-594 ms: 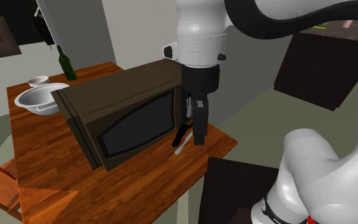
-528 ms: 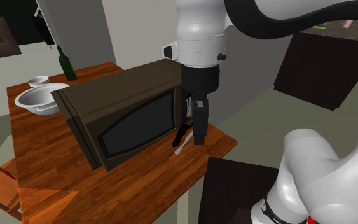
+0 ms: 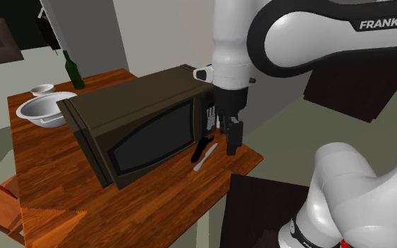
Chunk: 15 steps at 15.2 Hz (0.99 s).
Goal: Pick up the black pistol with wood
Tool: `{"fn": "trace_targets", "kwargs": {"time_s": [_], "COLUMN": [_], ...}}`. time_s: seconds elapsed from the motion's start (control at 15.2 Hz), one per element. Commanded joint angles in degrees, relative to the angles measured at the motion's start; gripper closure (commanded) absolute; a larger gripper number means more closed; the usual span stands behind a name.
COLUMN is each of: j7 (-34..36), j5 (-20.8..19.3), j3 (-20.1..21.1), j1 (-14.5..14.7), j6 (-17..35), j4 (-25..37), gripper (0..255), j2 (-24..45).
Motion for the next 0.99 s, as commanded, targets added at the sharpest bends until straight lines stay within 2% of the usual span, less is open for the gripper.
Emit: {"fn": "trace_targets", "kwargs": {"time_s": [0.0, 0.53, 0.92], "j7": [-4.7, -23.3, -37.9], "j5": [-2.3, -11.0, -14.2], "j3": [-2.6, -15.0, -25.5], "j1": [-0.3, -1.1, 1.1], "j6": [2.6, 15.0, 26.1], "j4": [-2.5, -7.2, -6.0], "gripper": [0, 0, 0], "j2": [-0.4, 4.9, 14.8]}}
